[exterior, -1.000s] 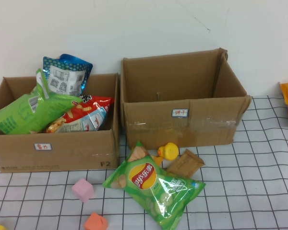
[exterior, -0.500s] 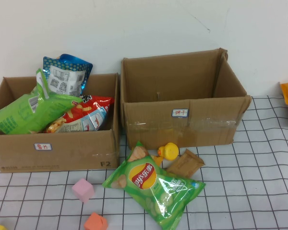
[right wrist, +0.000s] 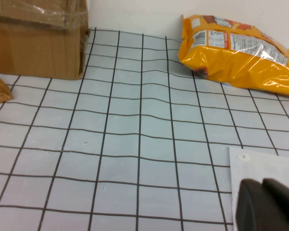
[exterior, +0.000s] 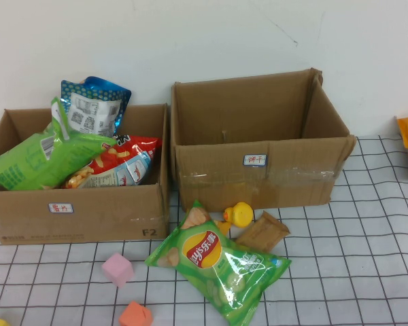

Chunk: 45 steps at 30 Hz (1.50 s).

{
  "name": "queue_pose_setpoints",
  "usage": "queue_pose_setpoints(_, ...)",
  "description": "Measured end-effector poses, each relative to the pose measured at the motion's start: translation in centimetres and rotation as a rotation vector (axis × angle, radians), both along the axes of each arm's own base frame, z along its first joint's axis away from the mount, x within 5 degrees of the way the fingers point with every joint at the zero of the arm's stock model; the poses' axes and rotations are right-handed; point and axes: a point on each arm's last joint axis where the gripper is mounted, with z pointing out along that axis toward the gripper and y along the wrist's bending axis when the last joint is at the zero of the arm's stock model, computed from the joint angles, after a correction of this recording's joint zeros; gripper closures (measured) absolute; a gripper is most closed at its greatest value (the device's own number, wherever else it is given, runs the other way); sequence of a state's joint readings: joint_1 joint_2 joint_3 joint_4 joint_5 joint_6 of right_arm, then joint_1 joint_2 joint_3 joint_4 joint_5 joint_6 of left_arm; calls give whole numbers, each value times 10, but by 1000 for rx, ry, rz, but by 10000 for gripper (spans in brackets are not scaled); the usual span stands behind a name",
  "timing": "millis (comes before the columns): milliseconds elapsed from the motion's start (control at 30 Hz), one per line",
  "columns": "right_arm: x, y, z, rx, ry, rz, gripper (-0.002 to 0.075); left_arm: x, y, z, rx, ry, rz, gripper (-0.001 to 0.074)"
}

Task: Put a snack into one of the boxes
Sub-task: Pick up the potato chip

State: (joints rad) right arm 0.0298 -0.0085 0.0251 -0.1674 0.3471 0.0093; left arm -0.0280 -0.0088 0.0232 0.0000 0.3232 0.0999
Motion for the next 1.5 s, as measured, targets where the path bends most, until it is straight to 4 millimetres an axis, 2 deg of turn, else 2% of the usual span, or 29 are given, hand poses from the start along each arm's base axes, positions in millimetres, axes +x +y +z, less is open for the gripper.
queue_pose_setpoints(100, 0, 0, 0, 12, 0, 1, 727, 0, -3, 2, -92, -17, -4, 736)
queue_pose_setpoints(167, 0, 2, 0, 46, -3, 4, 727, 1, -6, 3, -234, -27, 0, 737)
queue_pose_setpoints(333, 0, 10, 0, 303, 3, 12, 727, 1, -16, 10, -843, -13, 21, 736)
queue_pose_setpoints(433, 0, 18, 2, 545, 12, 15, 727, 1, -20, 14, -1075, -7, 21, 736)
queue_pose_setpoints(567, 0, 26, 9, 907, 6, 14, 727, 2, -17, 19, -1191, -55, 41, 737)
queue_pose_setpoints(633, 0, 28, 11, 1000, -1, 15, 727, 2, -15, 22, -1281, -79, 59, 736)
queue_pose_setpoints(733, 0, 28, 13, 1041, -13, 16, 727, 3, -13, 26, -1376, -115, 77, 736)
queue_pose_setpoints(800, 0, 28, 13, 1008, -20, 27, 727, 3, -12, 26, -1330, -129, 67, 736)
queue_pose_setpoints(900, 1, 28, 14, 958, -37, 40, 727, 1, -16, 33, -1146, -138, -9, 736)
queue_pose_setpoints(1033, 0, 28, 13, 893, -37, 64, 727, -6, -24, 69, -850, -199, -160, 736)
queue_pose_setpoints(1167, 0, 29, 13, 848, -38, 81, 727, 2, -31, 102, -588, -140, -249, 736)
queue_pose_setpoints(1233, 0, 29, 13, 836, -37, 86, 727, 10, -35, 119, -482, -80, -294, 736)
queue_pose_setpoints(1300, 0, 29, 12, 823, -29, 93, 727, 29, -38, 137, -323, 33, -346, 736)
queue_pose_setpoints(1500, -1, 31, 10, 798, 1, 115, 727, 79, -47, 156, -87, 220, -478, 736)
